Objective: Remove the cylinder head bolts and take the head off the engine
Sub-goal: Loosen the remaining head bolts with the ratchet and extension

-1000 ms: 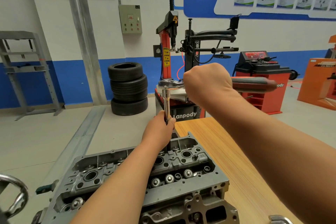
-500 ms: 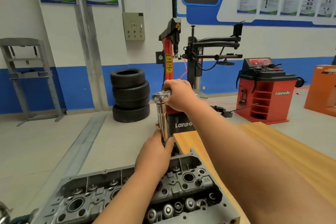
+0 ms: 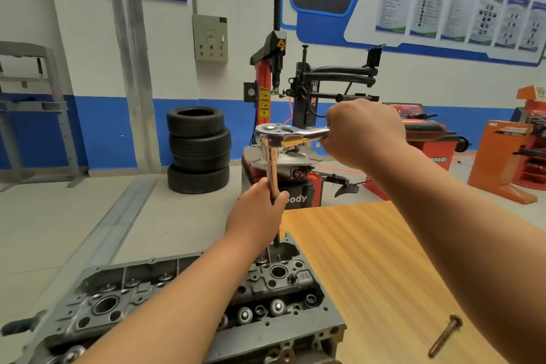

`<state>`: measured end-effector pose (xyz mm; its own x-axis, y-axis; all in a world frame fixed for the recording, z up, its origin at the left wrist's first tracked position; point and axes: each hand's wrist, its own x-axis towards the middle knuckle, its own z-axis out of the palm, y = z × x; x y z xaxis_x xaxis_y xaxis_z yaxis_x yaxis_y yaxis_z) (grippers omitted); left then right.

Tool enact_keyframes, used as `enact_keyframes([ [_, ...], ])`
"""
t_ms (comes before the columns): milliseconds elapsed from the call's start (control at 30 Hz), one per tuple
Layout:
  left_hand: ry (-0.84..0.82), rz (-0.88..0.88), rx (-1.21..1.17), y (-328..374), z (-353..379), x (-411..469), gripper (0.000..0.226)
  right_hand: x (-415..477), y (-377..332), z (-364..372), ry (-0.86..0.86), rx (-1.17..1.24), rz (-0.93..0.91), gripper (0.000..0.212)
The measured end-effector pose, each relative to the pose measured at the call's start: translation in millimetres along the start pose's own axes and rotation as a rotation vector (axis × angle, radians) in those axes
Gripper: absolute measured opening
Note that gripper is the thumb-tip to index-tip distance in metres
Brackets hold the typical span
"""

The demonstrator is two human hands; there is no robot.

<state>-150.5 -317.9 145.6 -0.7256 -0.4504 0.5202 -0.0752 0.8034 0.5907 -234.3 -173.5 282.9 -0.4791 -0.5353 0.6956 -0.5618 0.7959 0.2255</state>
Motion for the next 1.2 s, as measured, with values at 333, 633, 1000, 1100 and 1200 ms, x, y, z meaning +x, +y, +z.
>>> enact_keyframes([
  [333,-0.252,-0.046,-0.009,-4.2,42.7,10.6,0.02,-15.9,22.4,19.0,-0.192,-0.035,0.108,0.016],
  [633,-0.315,-0.087,-0.026,-8.3,46.8,19.3,0.019,-8.1,-4.9,0.6,-0.514,-0.134,0.179,0.007],
  [1000,-0.3,-0.113,-0.155,-2.2,50.8,15.5,0.011,-26.3,-19.7,-6.0,-0.302,-0.238,0.083,0.029],
  [1100,-0.265,-0.127,-0.163,-3.7,53.2,13.8,0.01,-23.4,-16.9,-0.2,-0.208,-0.257,0.015,0.028],
  [1200,-0.252,-0.137,-0.152,-2.9,54.8,12.5,0.012,-26.9,-13.1,11.2,-0.076,-0.295,-0.05,0.03],
])
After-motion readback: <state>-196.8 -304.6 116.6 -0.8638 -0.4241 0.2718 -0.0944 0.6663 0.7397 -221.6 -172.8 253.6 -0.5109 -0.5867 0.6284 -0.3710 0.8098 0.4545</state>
